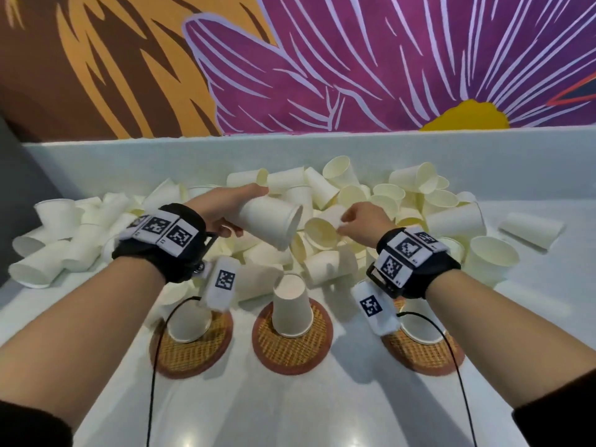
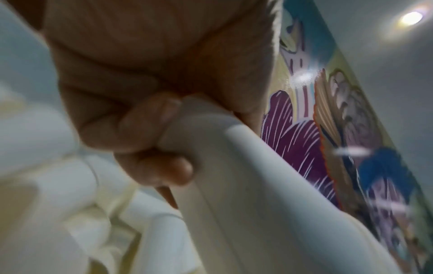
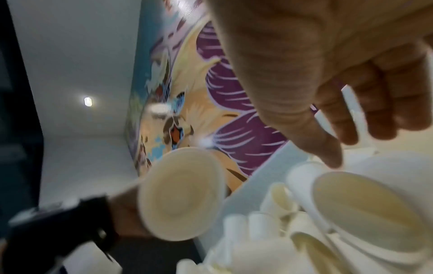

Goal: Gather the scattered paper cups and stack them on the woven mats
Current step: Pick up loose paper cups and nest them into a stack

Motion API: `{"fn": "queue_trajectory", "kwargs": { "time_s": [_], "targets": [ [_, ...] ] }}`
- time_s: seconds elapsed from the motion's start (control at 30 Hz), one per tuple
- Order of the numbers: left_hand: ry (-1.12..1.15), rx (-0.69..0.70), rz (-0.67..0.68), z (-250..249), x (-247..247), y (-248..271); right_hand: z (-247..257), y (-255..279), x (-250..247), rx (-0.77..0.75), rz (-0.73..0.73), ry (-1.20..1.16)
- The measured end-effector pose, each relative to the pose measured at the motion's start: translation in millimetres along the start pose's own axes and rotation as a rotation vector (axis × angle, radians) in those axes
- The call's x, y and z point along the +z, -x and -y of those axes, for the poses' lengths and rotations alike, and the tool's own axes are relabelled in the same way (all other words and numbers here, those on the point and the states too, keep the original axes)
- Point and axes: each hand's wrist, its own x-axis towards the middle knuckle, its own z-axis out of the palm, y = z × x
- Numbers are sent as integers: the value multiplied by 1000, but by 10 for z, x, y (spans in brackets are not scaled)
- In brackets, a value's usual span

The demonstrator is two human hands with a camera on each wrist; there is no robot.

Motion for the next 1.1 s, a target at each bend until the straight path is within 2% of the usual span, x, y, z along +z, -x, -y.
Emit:
{"fn": "queue_trajectory", "kwargs": {
  "time_s": [0.1, 0.23, 0.4, 0.57, 0.7, 0.87, 0.93, 1.03, 1.1],
  "targets": [
    [-253, 52, -52, 90, -338, 89, -33, -26, 129, 86, 111, 347],
    [-609, 31, -113, 196, -682, 187, -22, -62, 285, 136, 73, 500],
    [-811, 28, -124, 370, -819, 260, 2, -86, 369, 149, -5, 480],
    [-1028, 19, 55, 672, -616, 363, 148, -102, 386, 176, -90, 243],
    [-1083, -44, 211, 1044, -364, 289, 289, -106, 380, 139, -107, 199],
    [-1079, -6, 278, 1112, -307, 189, 329, -40, 363, 114, -94, 104],
    [-1032, 45, 265, 1002, -314, 158, 343, -31, 354, 131, -111, 73],
    [-958, 214, 156, 791, -252, 79, 353, -13, 359, 161, -148, 28],
    [-941, 271, 127, 681, -136, 6, 347, 4, 370, 196, -159, -9]
  ]
}}
